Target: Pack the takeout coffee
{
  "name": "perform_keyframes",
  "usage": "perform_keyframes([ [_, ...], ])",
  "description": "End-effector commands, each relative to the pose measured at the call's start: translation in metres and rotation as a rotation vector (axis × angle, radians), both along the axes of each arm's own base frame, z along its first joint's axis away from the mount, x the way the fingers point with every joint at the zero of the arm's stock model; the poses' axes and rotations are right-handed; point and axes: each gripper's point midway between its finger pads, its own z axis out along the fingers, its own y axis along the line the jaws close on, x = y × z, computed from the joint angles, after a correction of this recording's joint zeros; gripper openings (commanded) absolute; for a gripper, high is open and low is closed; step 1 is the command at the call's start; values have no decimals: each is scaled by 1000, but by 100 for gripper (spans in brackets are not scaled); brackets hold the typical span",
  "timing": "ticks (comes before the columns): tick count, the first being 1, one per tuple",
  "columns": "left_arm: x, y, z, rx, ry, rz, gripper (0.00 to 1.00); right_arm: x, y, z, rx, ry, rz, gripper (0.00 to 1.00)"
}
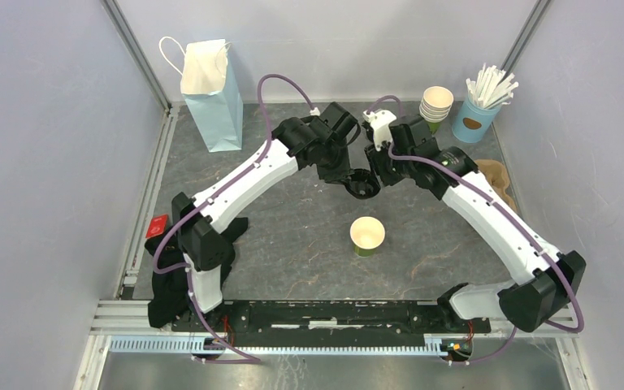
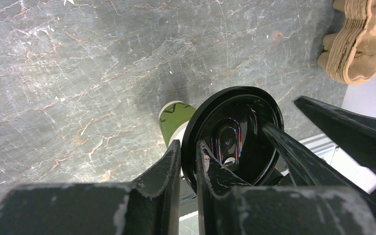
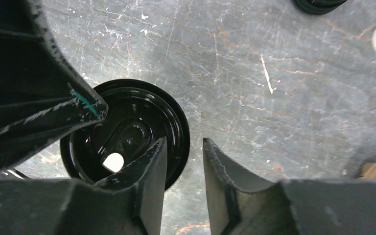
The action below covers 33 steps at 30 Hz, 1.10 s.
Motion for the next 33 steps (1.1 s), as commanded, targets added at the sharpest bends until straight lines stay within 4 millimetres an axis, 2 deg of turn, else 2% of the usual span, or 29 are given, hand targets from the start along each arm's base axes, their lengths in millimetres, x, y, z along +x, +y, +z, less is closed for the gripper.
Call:
perform_keyframes([
  [1, 6, 7, 31, -67, -46, 11, 8, -2, -5, 54, 25, -91, -5, 47],
  [4, 3, 10, 52, -198, -29, 12, 8, -7, -8, 86, 64, -126, -8, 61],
  [6, 4, 13, 72, -344, -22, 31, 8, -15, -3, 110, 152, -141, 20, 69],
  [9, 3, 21, 107, -635, 0, 76, 8, -28, 5, 157, 348, -160, 84, 72],
  [12, 3, 38, 143, -940, -8, 139, 9, -41, 13, 204, 557, -203, 168, 76],
  [13, 3, 45, 155, -1028, -26, 148, 9, -46, 17, 214, 611, -207, 194, 77],
  [14, 2, 50, 158, -1091, -13, 168, 9, -50, 22, 222, 660, -217, 227, 79],
  [16, -3, 57, 184, -1226, -38, 153, 9, -61, 36, 229, 766, -214, 309, 81],
  [17, -5, 59, 193, -1274, -35, 145, 9, -69, 42, 233, 828, -211, 364, 96],
  [18, -8, 60, 202, -1317, -37, 131, 9, -72, 48, 235, 900, -209, 400, 98],
  [21, -15, 62, 226, -1408, -44, 83, 9, -87, 58, 246, 1059, -211, 508, 98],
  [24, -21, 63, 243, -1470, -49, 31, 8, -88, 63, 250, 1068, -224, 538, 98],
  [28, -28, 61, 252, -1500, -36, -25, 8, -100, 67, 266, 1166, -221, 592, 98],
  [33, -33, 58, 250, -1488, -14, -60, 8, -99, 85, 279, 1220, -181, 601, 98],
])
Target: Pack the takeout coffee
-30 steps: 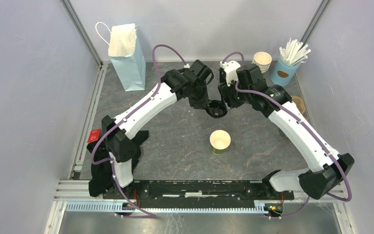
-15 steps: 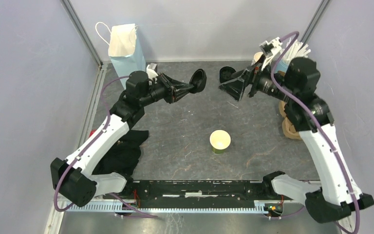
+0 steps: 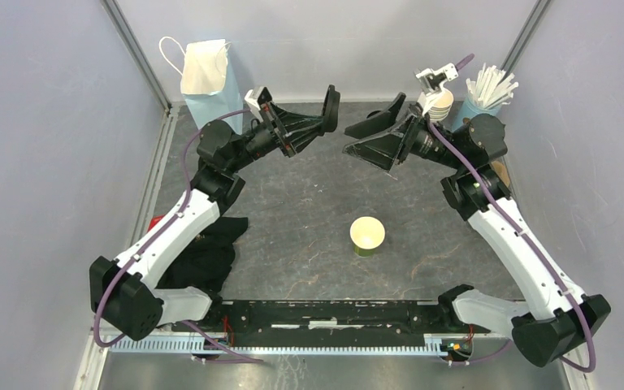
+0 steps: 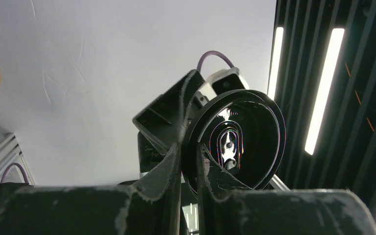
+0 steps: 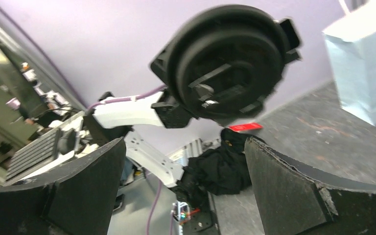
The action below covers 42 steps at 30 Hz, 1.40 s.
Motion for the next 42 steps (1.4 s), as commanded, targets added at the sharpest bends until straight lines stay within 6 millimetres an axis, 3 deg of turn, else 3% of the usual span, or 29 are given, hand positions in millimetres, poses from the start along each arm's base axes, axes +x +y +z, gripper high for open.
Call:
perform_keyframes([
  [1, -16, 1, 19, -52, -38, -77, 7, -17, 8, 49, 116, -82, 59, 98],
  [18, -18, 2, 8, -38, -24, -73, 7, 13, 20, 54, 156, 9, 10, 98],
  [21, -18, 1, 10, -40, -29, -73, 7, 16, 20, 54, 160, 12, 4, 93],
  [29, -18, 2, 14, -53, -28, -74, 6, 19, 18, 41, 148, 26, -28, 94],
  [37, -16, 1, 11, -51, -22, -73, 6, 15, 13, 45, 136, -8, -52, 93],
  [42, -15, 0, 12, -53, -24, -73, 6, 16, 10, 32, 124, 18, -60, 95],
])
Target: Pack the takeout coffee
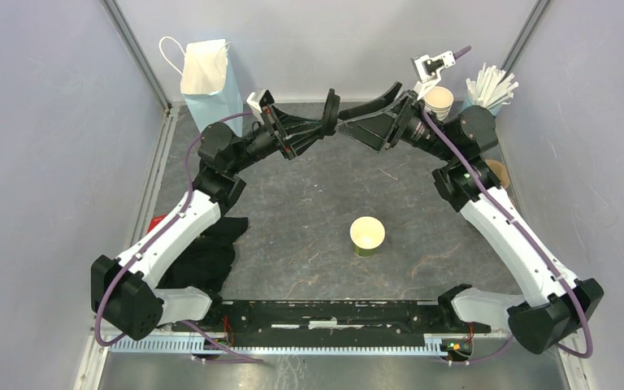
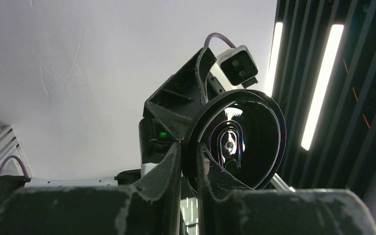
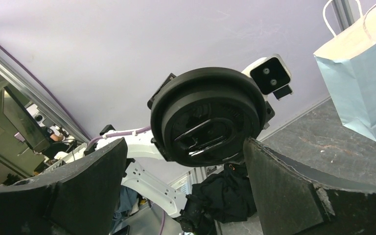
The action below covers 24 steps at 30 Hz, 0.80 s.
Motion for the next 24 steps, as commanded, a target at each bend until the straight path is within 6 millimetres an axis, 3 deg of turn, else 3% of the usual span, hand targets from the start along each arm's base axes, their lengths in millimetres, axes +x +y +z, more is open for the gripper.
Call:
perform_keyframes([
  [1, -8, 3, 17, -46, -28, -27, 6, -5, -8, 5, 22, -30, -25, 96],
  [9, -7, 1, 17, -43, -29, -33, 6, 3, -1, -1, 12, -1, -3, 97],
  [24, -6, 0, 15, -41, -27, -34, 6, 9, 3, 10, 73, -6, 27, 87],
])
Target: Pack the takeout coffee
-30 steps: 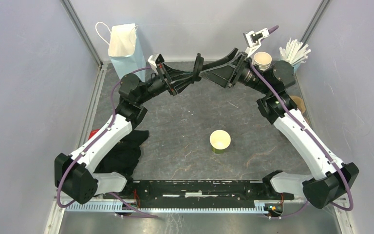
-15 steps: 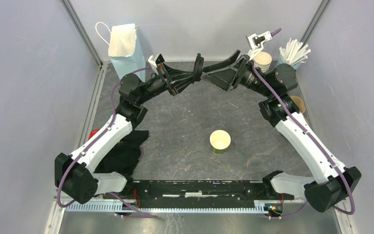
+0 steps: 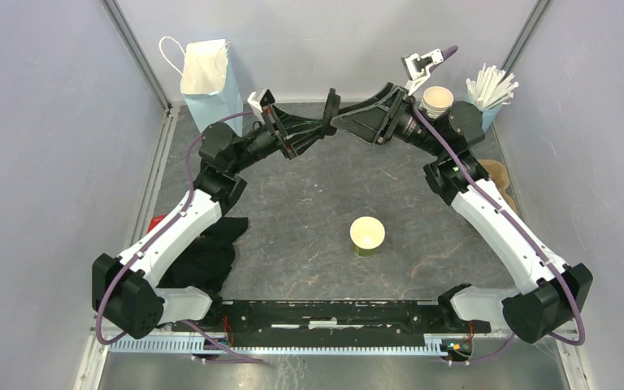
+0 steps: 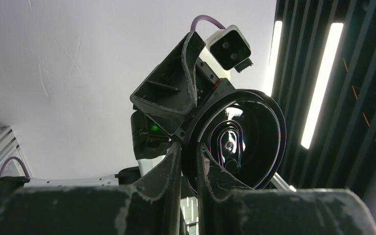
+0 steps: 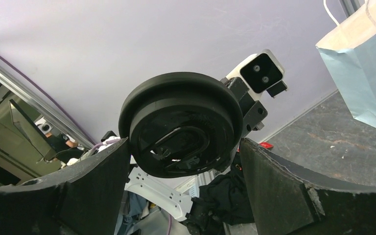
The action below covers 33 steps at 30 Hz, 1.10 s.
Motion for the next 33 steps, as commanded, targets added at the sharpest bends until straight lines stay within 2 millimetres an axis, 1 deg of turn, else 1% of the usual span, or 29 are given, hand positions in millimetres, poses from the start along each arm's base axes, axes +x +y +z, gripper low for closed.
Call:
perform_keyframes([
  [1, -8, 1, 15, -37, -23, -35, 5, -8, -4, 25, 60, -81, 6, 87],
  [5, -7, 0, 14, -35, -21, -36, 6, -5, -3, 24, 61, -75, 6, 87],
  [8, -7, 0, 14, -35, -21, -37, 5, -4, -2, 23, 60, -70, 9, 78],
  [13, -6, 0, 12, -32, -15, -37, 6, -4, -2, 20, 54, -65, 8, 71],
  [15, -5, -1, 11, -29, -12, -36, 7, -4, -3, 19, 48, -66, 6, 69],
  [17, -6, 0, 9, -26, -11, -33, 14, -5, -5, 17, 46, -66, -2, 66],
  [18, -5, 0, 6, -21, -7, -28, 20, -5, -6, 16, 40, -67, -10, 65],
  [19, -5, 1, 0, -8, 0, -18, 29, -4, -7, 14, 23, -67, -23, 64],
  [21, -3, 4, -14, 34, 15, 10, 42, -1, -14, 2, -32, -47, -62, 63],
  [22, -1, 6, -24, 65, 28, 23, 47, 1, -19, -6, -64, -41, -83, 63],
  [23, 0, 10, -37, 97, 42, 33, 51, 2, -25, -19, -103, -18, -99, 62],
  [24, 2, 14, -55, 139, 75, 46, 55, 5, -32, -34, -156, -7, -124, 62],
  [26, 4, 24, -92, 255, 142, 76, 65, 6, -50, -76, -307, 41, -178, 62],
  [27, 3, 31, -112, 336, 182, 90, 70, 7, -59, -98, -401, 31, -207, 62],
  [28, 1, 37, -133, 429, 209, 99, 73, 2, -70, -121, -502, 51, -235, 62],
  [29, -2, 44, -147, 514, 214, 105, 77, -2, -80, -141, -601, 40, -253, 63],
  [30, -5, 49, -160, 594, 215, 105, 81, -8, -91, -164, -700, 65, -261, 63],
  [31, -8, 53, -167, 662, 198, 100, 85, -14, -100, -179, -772, 71, -258, 64],
  [33, -11, 60, -182, 772, 193, 82, 90, -30, -120, -213, -937, 115, -238, 65],
])
